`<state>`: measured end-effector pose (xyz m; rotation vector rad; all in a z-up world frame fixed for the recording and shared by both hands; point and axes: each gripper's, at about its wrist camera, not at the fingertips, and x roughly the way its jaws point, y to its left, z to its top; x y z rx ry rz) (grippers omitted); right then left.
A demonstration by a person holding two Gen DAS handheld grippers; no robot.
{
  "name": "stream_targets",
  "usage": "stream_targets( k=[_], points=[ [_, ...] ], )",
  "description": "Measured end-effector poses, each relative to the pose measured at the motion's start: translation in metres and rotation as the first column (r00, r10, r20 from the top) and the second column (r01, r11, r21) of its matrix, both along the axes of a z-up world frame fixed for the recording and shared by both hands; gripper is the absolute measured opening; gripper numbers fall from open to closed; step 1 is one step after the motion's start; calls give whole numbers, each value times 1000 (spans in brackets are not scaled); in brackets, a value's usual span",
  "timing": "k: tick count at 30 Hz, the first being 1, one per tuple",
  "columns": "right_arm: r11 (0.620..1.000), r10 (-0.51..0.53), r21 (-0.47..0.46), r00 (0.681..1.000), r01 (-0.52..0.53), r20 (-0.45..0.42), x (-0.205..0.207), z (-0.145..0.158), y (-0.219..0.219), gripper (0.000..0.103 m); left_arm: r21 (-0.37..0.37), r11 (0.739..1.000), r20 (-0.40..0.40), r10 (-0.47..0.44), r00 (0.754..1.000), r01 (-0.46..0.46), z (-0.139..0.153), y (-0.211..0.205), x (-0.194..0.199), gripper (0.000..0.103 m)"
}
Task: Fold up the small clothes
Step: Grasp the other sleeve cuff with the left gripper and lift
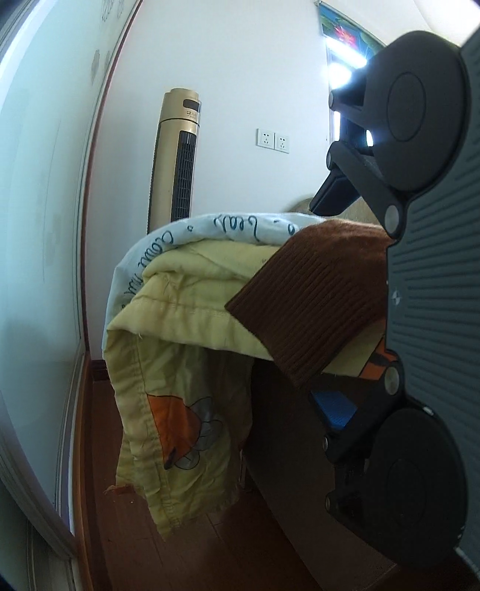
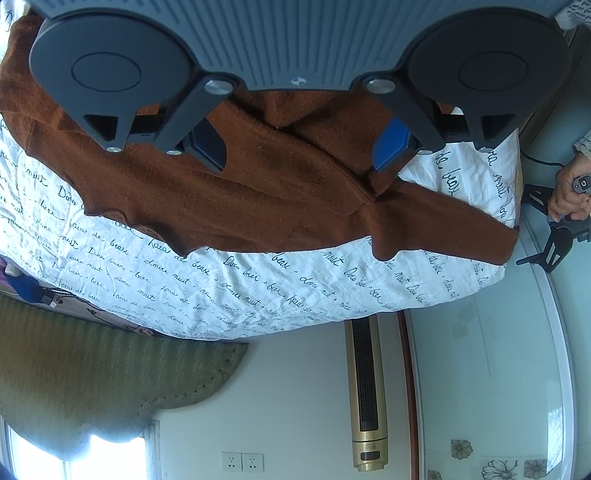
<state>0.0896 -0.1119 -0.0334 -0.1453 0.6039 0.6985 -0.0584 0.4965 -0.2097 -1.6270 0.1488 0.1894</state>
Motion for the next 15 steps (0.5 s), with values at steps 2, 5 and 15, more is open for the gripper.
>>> stream_targets(
  k=[2, 5, 15],
  points=[
    [1000, -1, 1, 1000, 1, -4, 0, 0, 0, 87, -18, 1000, 12, 3, 1000, -3, -5, 1, 1, 66],
    [1000, 5, 7, 1000, -5, -10, -1, -2, -2, 87, 22, 1000, 7, 5, 1000, -5, 1, 1, 1, 38],
    [999, -12, 30, 1000, 13, -19, -3, -6, -11, 87, 250, 965, -146, 118, 982, -79, 55, -12, -13, 10]
  ],
)
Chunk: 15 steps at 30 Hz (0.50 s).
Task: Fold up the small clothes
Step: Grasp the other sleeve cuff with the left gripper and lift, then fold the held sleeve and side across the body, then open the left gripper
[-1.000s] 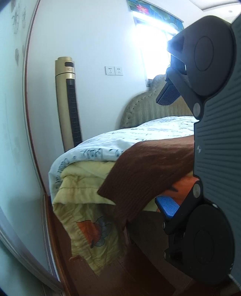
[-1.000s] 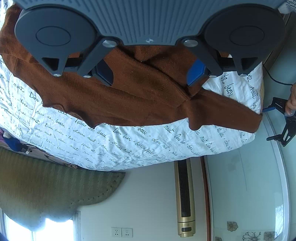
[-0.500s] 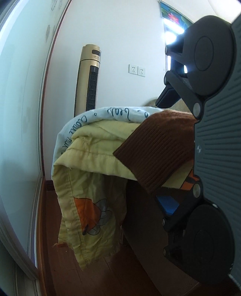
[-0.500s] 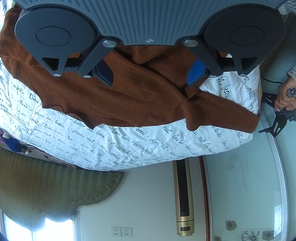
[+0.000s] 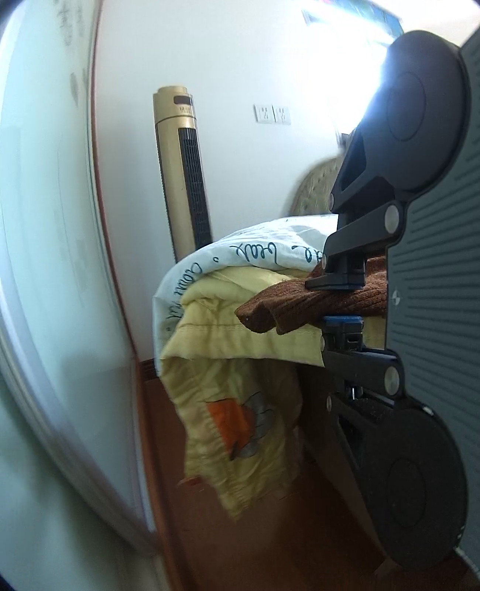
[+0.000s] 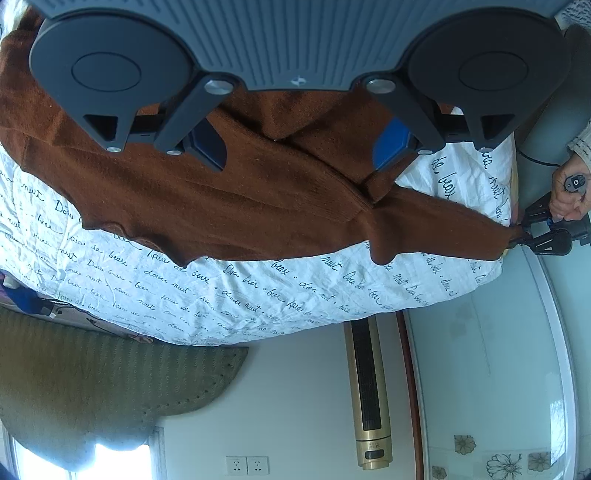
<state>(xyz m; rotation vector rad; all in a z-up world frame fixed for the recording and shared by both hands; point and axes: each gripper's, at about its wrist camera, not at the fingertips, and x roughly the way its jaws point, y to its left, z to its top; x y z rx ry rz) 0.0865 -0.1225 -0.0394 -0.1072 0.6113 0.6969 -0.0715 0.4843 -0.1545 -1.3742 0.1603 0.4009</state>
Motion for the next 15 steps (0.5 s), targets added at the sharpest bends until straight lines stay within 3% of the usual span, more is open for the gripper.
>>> stream_targets(
  k=[3, 5, 8, 11, 15],
  points=[
    [1000, -11, 10, 1000, 11, 6, -2, 2, -6, 87, 130, 990, -109, 60, 992, -46, 30, -13, -3, 9],
    [1000, -20, 15, 1000, 20, 10, -3, 4, -11, 87, 245, 968, -164, 98, 982, -55, 54, -26, -2, 9],
    [999, -36, 31, 999, 35, 16, -5, 5, -20, 87, 389, 921, -147, 89, 985, -25, 84, -45, 4, 9],
    [998, -51, 43, 999, 51, 14, -5, 4, -29, 87, 466, 884, -144, 48, 988, 25, 112, -64, 15, 8],
    [995, -82, 63, 997, 82, -4, -2, 2, -45, 87, 480, 872, -141, -34, 989, 98, 145, -96, 40, 8]
  ],
)
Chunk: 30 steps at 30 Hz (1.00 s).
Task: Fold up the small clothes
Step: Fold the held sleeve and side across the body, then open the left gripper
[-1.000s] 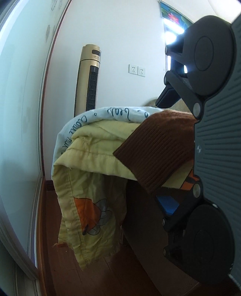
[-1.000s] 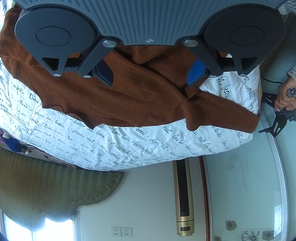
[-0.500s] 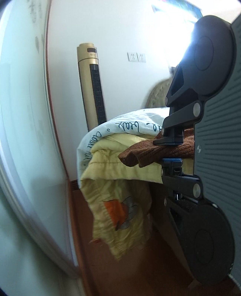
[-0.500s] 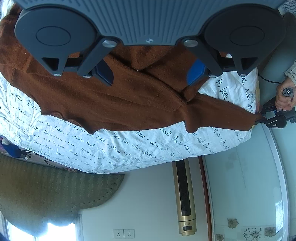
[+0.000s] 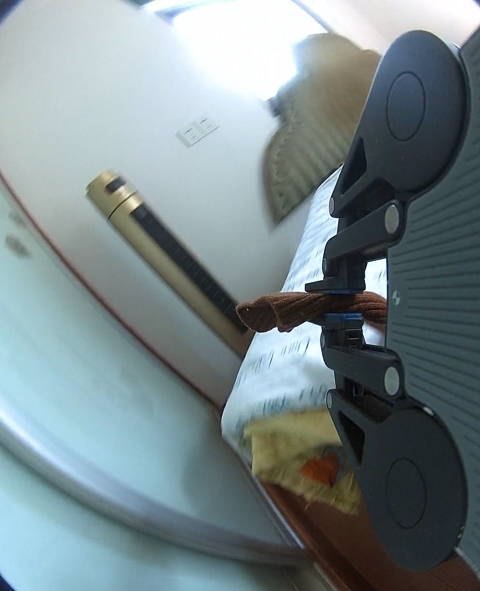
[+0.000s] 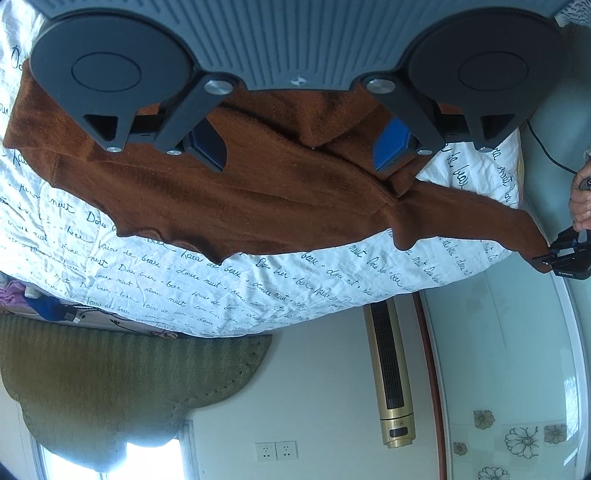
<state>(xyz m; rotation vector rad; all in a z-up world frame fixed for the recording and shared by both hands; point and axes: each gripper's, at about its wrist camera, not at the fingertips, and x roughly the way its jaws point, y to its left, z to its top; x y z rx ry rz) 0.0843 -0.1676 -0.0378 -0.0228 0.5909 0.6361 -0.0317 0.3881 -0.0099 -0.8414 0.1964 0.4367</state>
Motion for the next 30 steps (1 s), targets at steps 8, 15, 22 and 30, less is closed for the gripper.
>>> stream_targets(
  k=[8, 15, 22, 30],
  points=[
    [995, -82, 56, 997, 82, 5, -1, -1, -46, 87, 23, 975, -8, -222, 975, 222, 48, -117, 90, 8],
    [991, -117, 71, 993, 115, 17, -5, -3, -81, 87, 142, 903, -100, -395, 913, 406, 73, -259, 165, 8],
    [980, -182, 89, 983, 179, 23, -16, -10, -120, 87, 271, 805, -234, -476, 848, 527, 57, -395, 213, 8],
    [944, -323, 68, 946, 321, 13, -33, -15, -185, 87, 301, 717, -355, -528, 771, 629, 10, -509, 223, 8]
  ],
)
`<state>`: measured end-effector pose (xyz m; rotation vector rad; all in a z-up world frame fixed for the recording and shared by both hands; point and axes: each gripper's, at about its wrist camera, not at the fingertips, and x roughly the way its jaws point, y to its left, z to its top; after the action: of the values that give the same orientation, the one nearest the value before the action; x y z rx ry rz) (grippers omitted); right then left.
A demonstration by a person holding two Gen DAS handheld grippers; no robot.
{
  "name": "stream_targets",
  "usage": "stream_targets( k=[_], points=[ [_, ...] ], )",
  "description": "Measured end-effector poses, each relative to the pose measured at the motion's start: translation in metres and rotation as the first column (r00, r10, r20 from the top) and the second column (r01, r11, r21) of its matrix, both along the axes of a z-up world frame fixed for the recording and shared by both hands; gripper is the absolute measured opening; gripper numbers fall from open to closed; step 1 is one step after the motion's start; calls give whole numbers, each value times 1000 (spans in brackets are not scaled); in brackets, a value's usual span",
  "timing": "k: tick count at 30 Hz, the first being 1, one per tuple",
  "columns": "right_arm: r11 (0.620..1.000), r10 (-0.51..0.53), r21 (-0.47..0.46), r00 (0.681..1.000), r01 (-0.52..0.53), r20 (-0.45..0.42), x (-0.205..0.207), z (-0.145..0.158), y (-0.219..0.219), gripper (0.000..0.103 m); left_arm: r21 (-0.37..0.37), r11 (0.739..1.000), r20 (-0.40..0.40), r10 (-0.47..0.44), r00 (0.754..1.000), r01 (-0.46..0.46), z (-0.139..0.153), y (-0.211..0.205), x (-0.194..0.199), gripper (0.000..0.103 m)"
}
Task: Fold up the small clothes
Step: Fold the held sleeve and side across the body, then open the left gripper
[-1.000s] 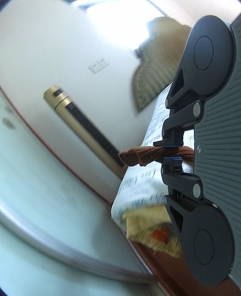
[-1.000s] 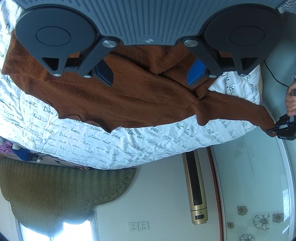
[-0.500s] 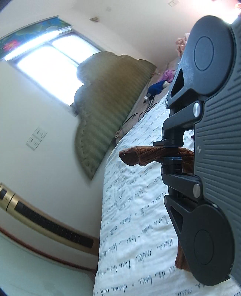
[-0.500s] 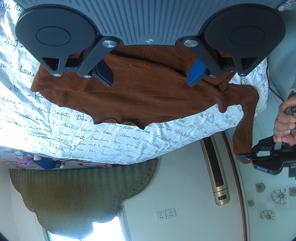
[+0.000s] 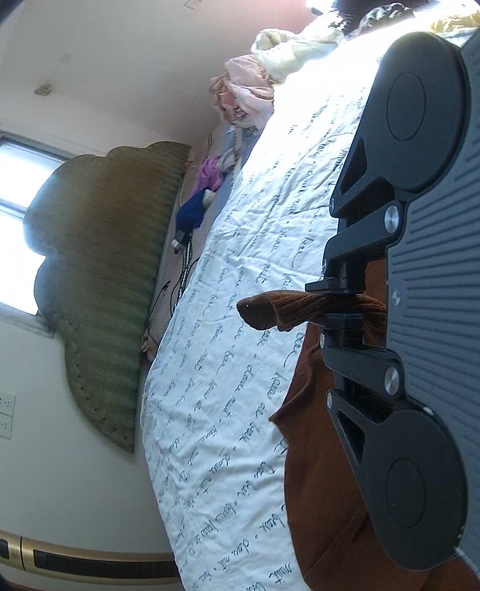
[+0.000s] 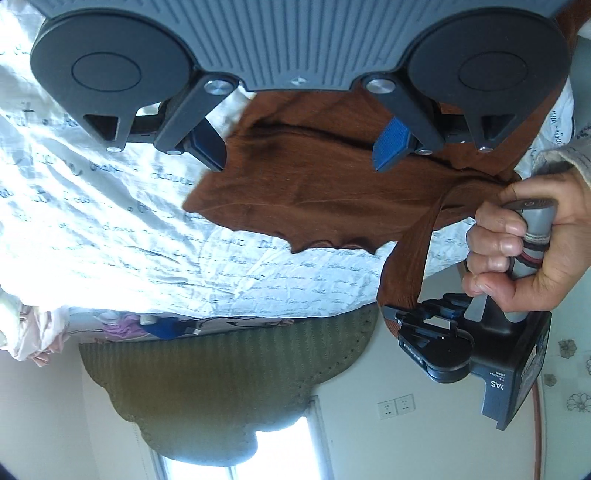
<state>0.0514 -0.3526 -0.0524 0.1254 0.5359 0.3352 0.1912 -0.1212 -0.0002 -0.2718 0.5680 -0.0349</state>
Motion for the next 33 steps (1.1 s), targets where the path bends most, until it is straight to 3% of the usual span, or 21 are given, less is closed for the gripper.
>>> stream_targets(
  k=[8, 18, 20, 21, 22, 24, 26, 28, 32, 33],
  points=[
    [998, -68, -19, 998, 68, -10, -11, 1, -28, 87, 39, 996, -72, -82, 994, 85, -29, -65, 6, 8],
    [995, -100, -4, 995, 100, -10, -11, 3, -33, 87, 55, 981, -187, -173, 967, 186, -71, -90, -4, 9],
    [995, -97, -3, 995, 97, -7, -9, 4, -31, 87, 47, 975, -217, -204, 955, 219, -80, -94, -2, 15],
    [995, -95, 0, 995, 95, -8, -6, 4, -30, 87, 52, 968, -232, -228, 946, 246, -83, -98, 0, 34],
    [995, -96, 4, 995, 96, -10, -2, 5, -28, 87, 39, 955, -257, -275, 926, 294, -88, -101, 2, 69],
    [995, -98, 17, 995, 98, -17, 6, 5, -26, 87, 1, 936, -269, -340, 901, 353, -89, -96, -1, 94],
    [994, -103, 23, 995, 103, -16, 13, 7, -24, 87, -1, 930, -244, -356, 902, 367, -74, -75, -9, 92],
    [994, -102, 36, 995, 102, -6, 19, 11, -24, 87, -86, 934, -217, -357, 908, 347, -52, -31, -12, 94],
    [995, -91, 48, 996, 90, 22, 34, 17, -18, 87, -138, 961, -189, -263, 946, 239, -19, 72, -17, 99],
    [996, -76, 49, 997, 75, 19, 41, 17, -13, 81, -145, 965, -182, -245, 952, 220, -15, 96, -20, 99]
  ],
)
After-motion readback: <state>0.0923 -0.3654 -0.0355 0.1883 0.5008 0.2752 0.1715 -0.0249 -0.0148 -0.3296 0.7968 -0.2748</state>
